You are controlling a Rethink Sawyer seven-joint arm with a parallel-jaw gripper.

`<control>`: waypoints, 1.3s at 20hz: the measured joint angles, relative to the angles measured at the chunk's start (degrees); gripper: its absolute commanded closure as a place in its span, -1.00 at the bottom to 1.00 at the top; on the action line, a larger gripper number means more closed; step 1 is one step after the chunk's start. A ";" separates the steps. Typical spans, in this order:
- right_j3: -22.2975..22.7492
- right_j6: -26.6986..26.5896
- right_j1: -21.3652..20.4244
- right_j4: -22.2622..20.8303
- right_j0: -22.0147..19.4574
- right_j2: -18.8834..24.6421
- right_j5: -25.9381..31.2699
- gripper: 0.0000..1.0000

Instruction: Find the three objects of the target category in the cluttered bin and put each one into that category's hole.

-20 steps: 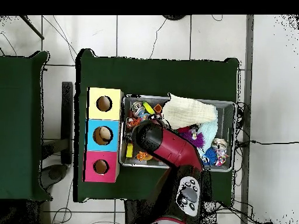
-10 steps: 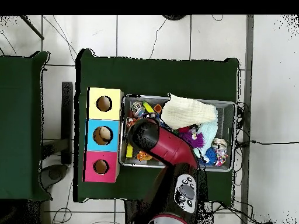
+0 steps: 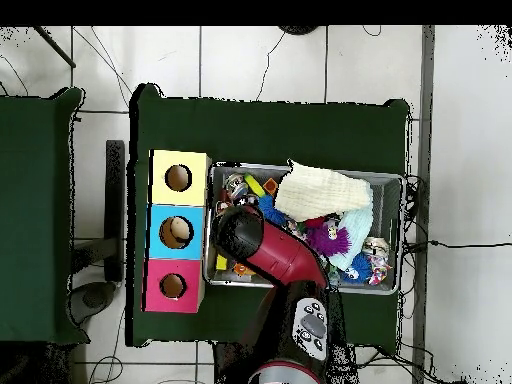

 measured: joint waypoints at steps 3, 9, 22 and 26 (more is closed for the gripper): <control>1.51 0.00 -0.04 0.84 -0.08 1.72 -2.93 -1.00; 4.77 0.00 -0.20 1.19 -1.00 5.21 -9.29 -1.00; 15.91 0.02 -0.93 -2.62 -10.53 14.33 -26.98 -1.00; 18.38 0.05 -0.31 -5.44 -13.45 16.32 -33.67 -1.00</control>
